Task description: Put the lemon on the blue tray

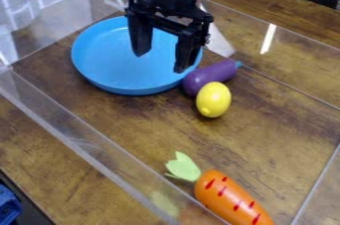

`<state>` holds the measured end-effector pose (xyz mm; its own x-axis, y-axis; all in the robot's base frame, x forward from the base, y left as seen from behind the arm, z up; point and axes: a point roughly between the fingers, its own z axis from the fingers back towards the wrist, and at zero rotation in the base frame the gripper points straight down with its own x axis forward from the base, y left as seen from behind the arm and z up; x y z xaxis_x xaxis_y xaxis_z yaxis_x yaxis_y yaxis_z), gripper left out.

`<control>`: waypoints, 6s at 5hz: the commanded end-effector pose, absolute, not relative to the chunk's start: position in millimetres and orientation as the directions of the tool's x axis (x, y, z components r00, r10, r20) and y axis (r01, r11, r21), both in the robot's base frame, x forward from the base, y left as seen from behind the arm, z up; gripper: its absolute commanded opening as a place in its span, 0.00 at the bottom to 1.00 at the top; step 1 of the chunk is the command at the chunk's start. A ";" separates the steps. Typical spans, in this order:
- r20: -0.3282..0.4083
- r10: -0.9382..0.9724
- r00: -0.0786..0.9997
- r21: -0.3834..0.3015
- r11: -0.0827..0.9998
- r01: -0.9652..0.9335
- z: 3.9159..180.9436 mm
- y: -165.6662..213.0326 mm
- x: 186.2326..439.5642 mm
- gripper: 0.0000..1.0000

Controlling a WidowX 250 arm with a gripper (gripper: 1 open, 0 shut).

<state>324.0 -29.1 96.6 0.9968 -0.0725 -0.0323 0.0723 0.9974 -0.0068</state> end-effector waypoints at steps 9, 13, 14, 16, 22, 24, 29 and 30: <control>0.058 -0.256 0.965 -0.022 0.966 0.258 55.5 -67.7 347.5 1.00; 0.117 -0.259 0.959 -0.002 0.965 0.261 87.4 -70.1 350.4 1.00; 0.126 -0.248 0.960 0.000 0.968 0.250 89.7 -71.4 361.2 1.00; 0.111 -0.250 0.962 0.002 0.968 0.251 48.5 -60.6 358.3 1.00; 0.081 -0.262 0.962 0.062 0.964 0.258 110.6 -40.3 335.1 0.00; 0.109 -0.234 0.966 0.121 0.968 0.221 166.9 -18.4 337.9 0.00; 0.074 -0.256 0.964 0.163 0.956 0.242 120.9 2.9 308.4 0.00; 0.079 -0.235 0.969 0.160 0.962 0.220 117.7 8.9 309.8 0.00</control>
